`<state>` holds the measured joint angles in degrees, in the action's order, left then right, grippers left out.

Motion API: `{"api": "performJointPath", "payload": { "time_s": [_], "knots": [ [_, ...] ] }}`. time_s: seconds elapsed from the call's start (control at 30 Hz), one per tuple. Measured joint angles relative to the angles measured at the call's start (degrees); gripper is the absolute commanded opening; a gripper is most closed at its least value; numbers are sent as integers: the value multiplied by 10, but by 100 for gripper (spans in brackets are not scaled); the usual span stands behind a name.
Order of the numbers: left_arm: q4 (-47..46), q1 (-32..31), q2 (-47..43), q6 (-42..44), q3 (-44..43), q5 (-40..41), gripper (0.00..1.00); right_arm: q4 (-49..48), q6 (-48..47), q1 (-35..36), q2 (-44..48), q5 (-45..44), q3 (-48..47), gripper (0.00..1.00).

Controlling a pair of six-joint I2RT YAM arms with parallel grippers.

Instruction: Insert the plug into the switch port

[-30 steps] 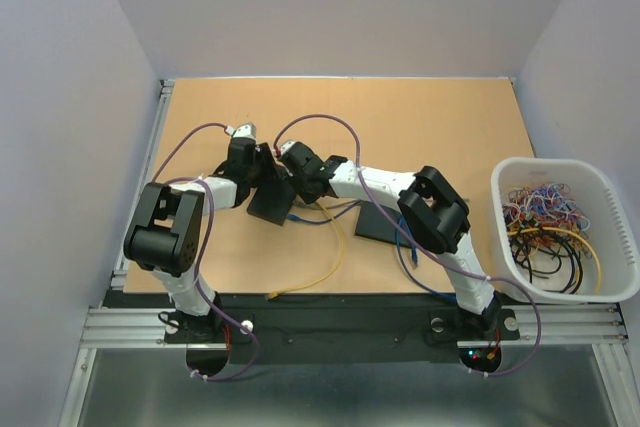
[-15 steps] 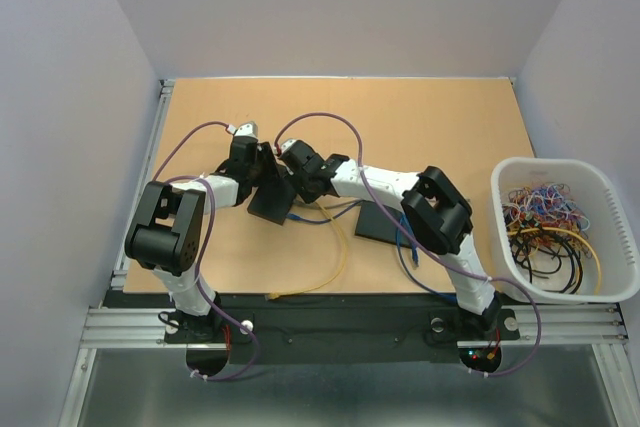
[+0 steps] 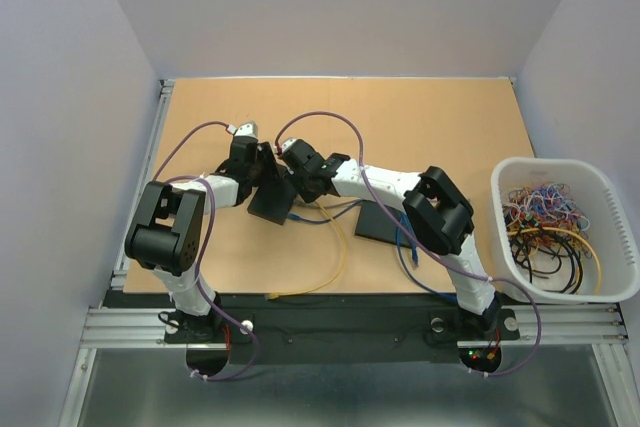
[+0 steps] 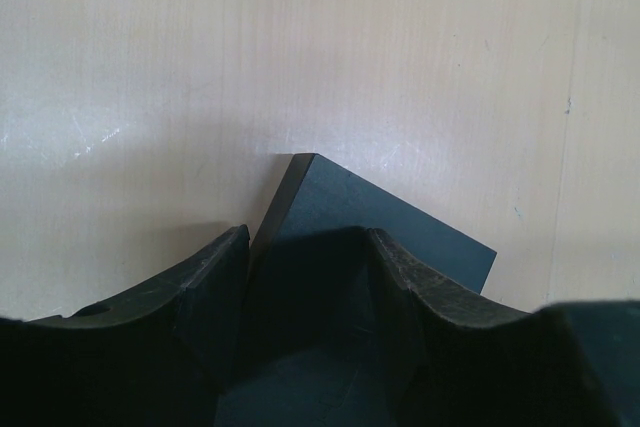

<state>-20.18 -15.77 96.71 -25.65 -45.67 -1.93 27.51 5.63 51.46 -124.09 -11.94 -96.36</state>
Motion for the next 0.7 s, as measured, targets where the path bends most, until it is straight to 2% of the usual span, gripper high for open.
{"api": "performJointPath", "payload": {
  "time_s": [0.7],
  "knots": [
    [1, -8, 7, 17, -10, -7, 58, 7, -25, 0, -1, 16, 0, 0]
  ]
}}
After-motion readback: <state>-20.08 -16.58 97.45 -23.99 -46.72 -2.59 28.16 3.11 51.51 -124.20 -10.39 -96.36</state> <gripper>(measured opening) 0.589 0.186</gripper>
